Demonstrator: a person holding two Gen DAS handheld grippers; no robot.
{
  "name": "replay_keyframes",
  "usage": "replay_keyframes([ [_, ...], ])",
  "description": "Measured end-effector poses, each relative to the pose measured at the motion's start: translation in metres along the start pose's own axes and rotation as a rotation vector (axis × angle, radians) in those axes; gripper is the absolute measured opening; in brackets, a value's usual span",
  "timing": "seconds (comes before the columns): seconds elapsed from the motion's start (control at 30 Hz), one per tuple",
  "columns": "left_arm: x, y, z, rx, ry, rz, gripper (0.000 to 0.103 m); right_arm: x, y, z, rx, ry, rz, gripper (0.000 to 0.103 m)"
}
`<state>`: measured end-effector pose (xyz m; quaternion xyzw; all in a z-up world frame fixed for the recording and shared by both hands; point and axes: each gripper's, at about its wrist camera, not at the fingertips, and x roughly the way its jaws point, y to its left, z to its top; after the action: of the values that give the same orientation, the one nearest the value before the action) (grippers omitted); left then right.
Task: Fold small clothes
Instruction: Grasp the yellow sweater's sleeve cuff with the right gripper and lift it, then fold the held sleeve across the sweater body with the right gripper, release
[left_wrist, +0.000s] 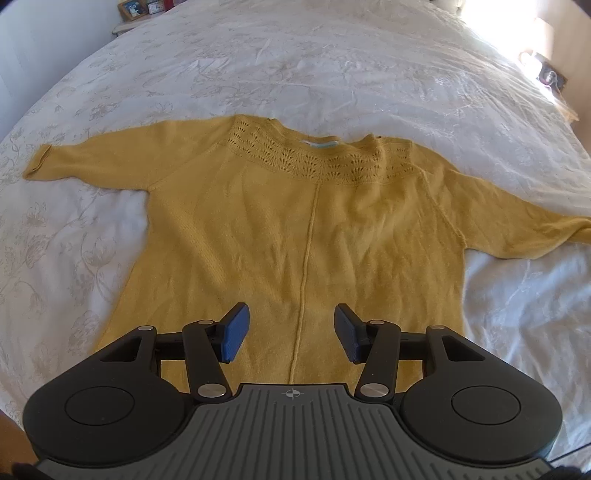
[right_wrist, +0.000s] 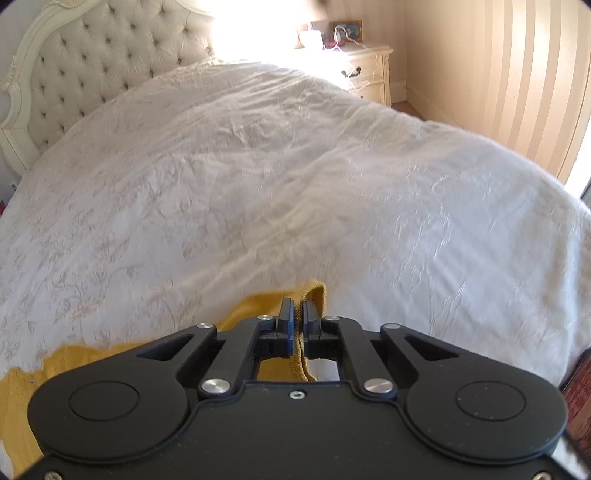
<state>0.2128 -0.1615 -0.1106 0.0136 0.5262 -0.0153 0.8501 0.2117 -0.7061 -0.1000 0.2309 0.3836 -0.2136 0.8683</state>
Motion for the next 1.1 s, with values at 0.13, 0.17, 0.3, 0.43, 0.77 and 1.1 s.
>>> replay_keyframes([
  [0.13, -0.001, -0.004, 0.004, 0.001, -0.017, -0.018, 0.050, -0.011, 0.004, 0.021, 0.008, -0.025, 0.037, 0.009],
  [0.17, -0.002, -0.004, 0.005, -0.001, -0.022, -0.024, 0.050, -0.014, 0.009, 0.023, 0.006, -0.028, 0.054, 0.009],
  [0.3, 0.000, 0.001, 0.007, 0.013, -0.026, -0.039, 0.050, -0.029, 0.052, 0.024, -0.031, -0.024, 0.163, 0.009],
  [0.43, 0.003, 0.018, 0.007, 0.018, -0.029, -0.050, 0.050, -0.043, 0.109, 0.016, -0.065, -0.011, 0.303, 0.009],
  [0.77, 0.014, 0.101, 0.021, 0.029, -0.024, -0.059, 0.050, -0.055, 0.298, -0.039, -0.077, 0.090, 0.659, 0.009],
  [1.1, 0.039, 0.172, 0.039, 0.035, -0.001, -0.020, 0.050, -0.021, 0.433, -0.142, -0.120, 0.208, 0.803, 0.022],
])
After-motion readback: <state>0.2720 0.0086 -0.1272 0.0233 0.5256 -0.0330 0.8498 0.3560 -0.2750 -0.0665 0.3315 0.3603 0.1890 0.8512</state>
